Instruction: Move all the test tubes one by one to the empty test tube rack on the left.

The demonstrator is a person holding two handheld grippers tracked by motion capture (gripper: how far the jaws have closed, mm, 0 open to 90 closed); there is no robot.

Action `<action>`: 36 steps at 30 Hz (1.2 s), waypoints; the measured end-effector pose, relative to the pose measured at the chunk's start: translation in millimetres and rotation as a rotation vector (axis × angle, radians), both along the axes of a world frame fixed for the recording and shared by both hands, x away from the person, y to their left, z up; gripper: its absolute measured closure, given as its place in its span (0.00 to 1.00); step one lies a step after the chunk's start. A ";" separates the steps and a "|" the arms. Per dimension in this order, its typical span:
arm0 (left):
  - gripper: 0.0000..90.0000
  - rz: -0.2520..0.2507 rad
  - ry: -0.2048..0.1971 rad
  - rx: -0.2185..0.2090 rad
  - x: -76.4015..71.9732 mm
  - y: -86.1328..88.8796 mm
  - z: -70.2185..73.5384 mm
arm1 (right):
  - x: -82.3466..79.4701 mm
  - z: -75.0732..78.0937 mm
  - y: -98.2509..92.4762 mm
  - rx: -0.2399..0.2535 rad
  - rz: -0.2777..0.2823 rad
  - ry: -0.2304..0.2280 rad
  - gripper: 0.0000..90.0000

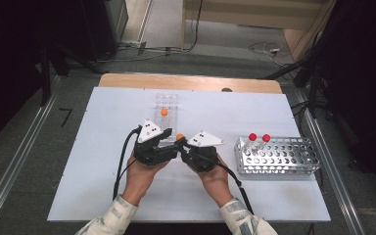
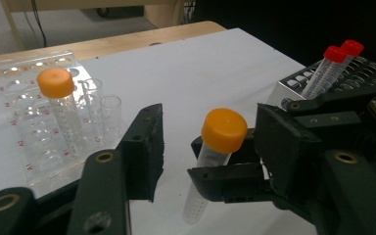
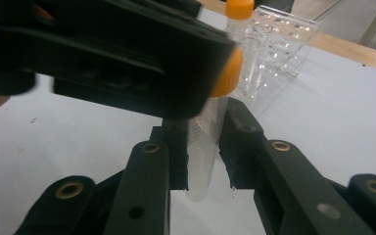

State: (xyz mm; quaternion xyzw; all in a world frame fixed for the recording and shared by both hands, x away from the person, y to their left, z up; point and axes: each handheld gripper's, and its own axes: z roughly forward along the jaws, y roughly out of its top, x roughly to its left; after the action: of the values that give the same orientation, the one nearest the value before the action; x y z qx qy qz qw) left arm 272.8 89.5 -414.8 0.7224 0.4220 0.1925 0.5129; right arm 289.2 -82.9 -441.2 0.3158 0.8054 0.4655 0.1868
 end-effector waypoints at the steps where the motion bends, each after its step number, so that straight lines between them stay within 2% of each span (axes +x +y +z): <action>1: 0.57 -0.002 0.000 -0.001 0.1 0.0 -0.3 | -0.7 0.0 0.9 -0.003 0.003 0.002 0.79; 4: 0.67 -0.015 0.006 -0.006 0.9 0.5 -1.2 | -2.0 0.3 2.1 0.001 0.010 0.001 0.79; 10: 0.77 -0.022 0.008 -0.010 1.0 -0.5 -1.6 | -2.5 0.7 2.8 -0.002 0.010 0.003 0.79; 16: 0.78 -0.020 0.006 -0.015 1.1 0.4 -0.6 | -2.6 1.5 1.3 0.008 0.019 0.008 0.78; 18: 0.79 -0.017 0.003 -0.013 0.8 0.7 0.1 | -3.3 2.4 0.9 0.016 0.020 0.008 0.71; 22: 0.79 -0.010 0.000 -0.012 1.2 2.9 1.2 | -4.5 3.1 -1.0 0.019 0.062 0.027 0.52; 26: 0.79 -0.004 0.001 -0.019 2.1 6.0 2.2 | -7.4 3.5 -7.8 0.017 0.055 0.039 0.38; 30: 0.79 0.001 -0.003 -0.025 2.8 8.3 4.3 | -8.1 4.8 -20.3 0.029 0.048 0.054 0.32; 36: 0.79 0.020 -0.002 -0.041 4.9 14.1 8.8 | -11.8 4.2 -43.1 0.025 0.027 0.057 0.29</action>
State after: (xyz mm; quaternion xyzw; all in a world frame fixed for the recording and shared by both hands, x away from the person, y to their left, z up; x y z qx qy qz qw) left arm 277.7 103.7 -406.0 0.7072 0.4325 0.1896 0.5262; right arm 277.4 -126.0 -437.1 0.3203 0.8087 0.4688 0.1536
